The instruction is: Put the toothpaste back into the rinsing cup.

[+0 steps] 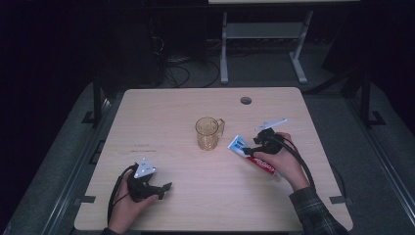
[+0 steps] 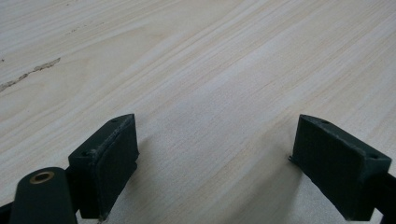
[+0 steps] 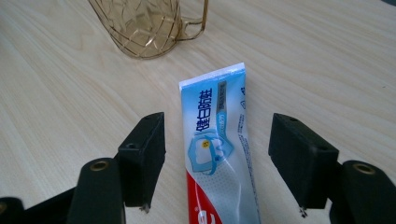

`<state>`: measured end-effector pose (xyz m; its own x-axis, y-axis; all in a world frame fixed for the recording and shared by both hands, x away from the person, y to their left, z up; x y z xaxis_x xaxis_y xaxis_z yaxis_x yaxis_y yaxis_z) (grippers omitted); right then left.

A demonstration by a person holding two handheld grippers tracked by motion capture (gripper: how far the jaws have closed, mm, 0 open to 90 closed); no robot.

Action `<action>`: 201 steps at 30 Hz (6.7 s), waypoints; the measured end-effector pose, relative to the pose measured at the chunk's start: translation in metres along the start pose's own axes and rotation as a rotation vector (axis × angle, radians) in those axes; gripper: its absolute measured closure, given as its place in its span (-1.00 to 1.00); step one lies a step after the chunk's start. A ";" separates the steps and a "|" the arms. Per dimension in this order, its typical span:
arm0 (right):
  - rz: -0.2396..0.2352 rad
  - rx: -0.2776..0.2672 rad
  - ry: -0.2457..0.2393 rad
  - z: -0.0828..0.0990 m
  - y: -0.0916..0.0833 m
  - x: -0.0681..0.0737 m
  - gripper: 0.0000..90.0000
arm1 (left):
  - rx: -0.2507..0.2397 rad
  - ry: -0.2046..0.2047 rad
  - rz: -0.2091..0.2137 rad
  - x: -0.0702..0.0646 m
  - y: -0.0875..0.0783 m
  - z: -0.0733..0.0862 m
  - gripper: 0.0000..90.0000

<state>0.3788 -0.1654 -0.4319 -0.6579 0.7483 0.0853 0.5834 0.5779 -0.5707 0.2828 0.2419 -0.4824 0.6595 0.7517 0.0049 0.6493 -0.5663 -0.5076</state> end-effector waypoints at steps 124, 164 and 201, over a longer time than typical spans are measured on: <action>-0.085 -0.156 0.179 -0.011 -0.028 -0.035 0.59 | 0.000 0.001 0.002 0.000 0.000 0.000 -0.71; -0.123 -0.442 0.131 -0.045 -0.061 -0.025 0.59 | 0.000 0.001 0.002 0.000 0.000 0.000 -0.71; -0.148 -0.462 0.054 -0.106 -0.033 -0.002 0.59 | -0.001 0.007 0.005 0.000 0.000 0.000 -0.71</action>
<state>0.4113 -0.1515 -0.3265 -0.7316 0.6556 0.1871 0.6435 0.7547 -0.1280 0.2826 0.2419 -0.4826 0.6654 0.7464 0.0080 0.6462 -0.5707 -0.5067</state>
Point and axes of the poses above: each handheld gripper's, and its own axes: y roughly forward along the jaws, z roughly out of its underside, x roughly to its left, the point moved 1 cm from there along y, roughly forward along the jaws, and after that the axes turned 13 degrees about -x, right-handed, at the moved point
